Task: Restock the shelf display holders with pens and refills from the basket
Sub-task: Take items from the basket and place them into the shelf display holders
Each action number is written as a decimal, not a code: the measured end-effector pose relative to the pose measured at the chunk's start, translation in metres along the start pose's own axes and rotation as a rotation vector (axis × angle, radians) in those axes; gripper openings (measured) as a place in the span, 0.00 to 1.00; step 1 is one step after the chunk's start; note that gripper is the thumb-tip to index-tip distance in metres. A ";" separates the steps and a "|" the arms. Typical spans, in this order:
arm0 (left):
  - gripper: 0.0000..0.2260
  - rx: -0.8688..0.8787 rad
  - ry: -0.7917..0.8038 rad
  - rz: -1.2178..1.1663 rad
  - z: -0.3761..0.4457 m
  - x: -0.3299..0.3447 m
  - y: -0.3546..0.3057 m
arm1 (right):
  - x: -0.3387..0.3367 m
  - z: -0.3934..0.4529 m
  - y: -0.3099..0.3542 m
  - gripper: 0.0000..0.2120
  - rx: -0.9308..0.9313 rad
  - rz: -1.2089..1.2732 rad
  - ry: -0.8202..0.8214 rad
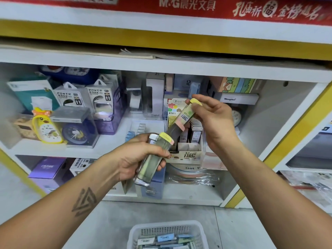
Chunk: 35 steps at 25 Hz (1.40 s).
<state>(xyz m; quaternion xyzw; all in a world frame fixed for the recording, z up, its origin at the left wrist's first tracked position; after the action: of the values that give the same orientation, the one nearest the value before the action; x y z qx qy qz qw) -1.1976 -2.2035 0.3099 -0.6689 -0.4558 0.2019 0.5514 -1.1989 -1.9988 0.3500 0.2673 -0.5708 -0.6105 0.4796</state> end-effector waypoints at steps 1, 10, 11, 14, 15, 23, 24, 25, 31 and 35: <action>0.13 0.002 -0.025 0.002 -0.003 -0.006 -0.001 | -0.002 -0.001 0.000 0.11 -0.063 -0.100 0.005; 0.20 0.051 -0.121 -0.049 -0.014 -0.031 -0.001 | 0.004 -0.013 -0.022 0.11 -0.448 -0.887 0.287; 0.19 0.051 -0.113 -0.053 -0.014 -0.029 -0.001 | 0.005 -0.014 -0.026 0.11 -0.463 -0.934 0.312; 0.15 0.057 -0.108 -0.048 -0.014 -0.025 -0.002 | 0.007 -0.019 -0.034 0.07 -0.486 -1.054 0.336; 0.14 0.063 -0.102 -0.047 -0.013 -0.023 -0.002 | 0.008 -0.021 -0.036 0.06 -0.524 -1.114 0.352; 0.09 0.151 -0.033 -0.035 -0.006 -0.004 -0.001 | 0.028 -0.038 -0.020 0.15 0.178 -0.439 0.413; 0.08 0.161 -0.017 -0.033 -0.006 -0.001 0.000 | 0.029 -0.041 -0.019 0.16 0.199 -0.401 0.421; 0.08 0.168 -0.009 -0.035 -0.005 0.001 0.000 | 0.030 -0.042 -0.018 0.16 0.211 -0.359 0.416; 0.10 0.112 -0.169 -0.070 -0.001 -0.004 -0.003 | 0.011 -0.032 -0.010 0.07 0.216 -0.304 0.244; 0.08 0.149 -0.300 -0.084 0.000 -0.016 -0.006 | -0.004 -0.020 0.001 0.08 0.080 -0.486 0.190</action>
<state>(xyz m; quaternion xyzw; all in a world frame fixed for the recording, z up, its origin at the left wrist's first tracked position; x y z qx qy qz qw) -1.2084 -2.2168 0.3120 -0.5692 -0.5441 0.3094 0.5331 -1.1793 -2.0037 0.3456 0.4714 -0.4659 -0.6569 0.3593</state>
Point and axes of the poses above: each hand's wrist, its own z-axis towards the middle knuckle, its own x-axis out of the palm, y = z × x, the point moved 2 cm from there along z, towards the middle knuckle, and after that the axes turned 2 degrees about -y, right-handed, at the moved point
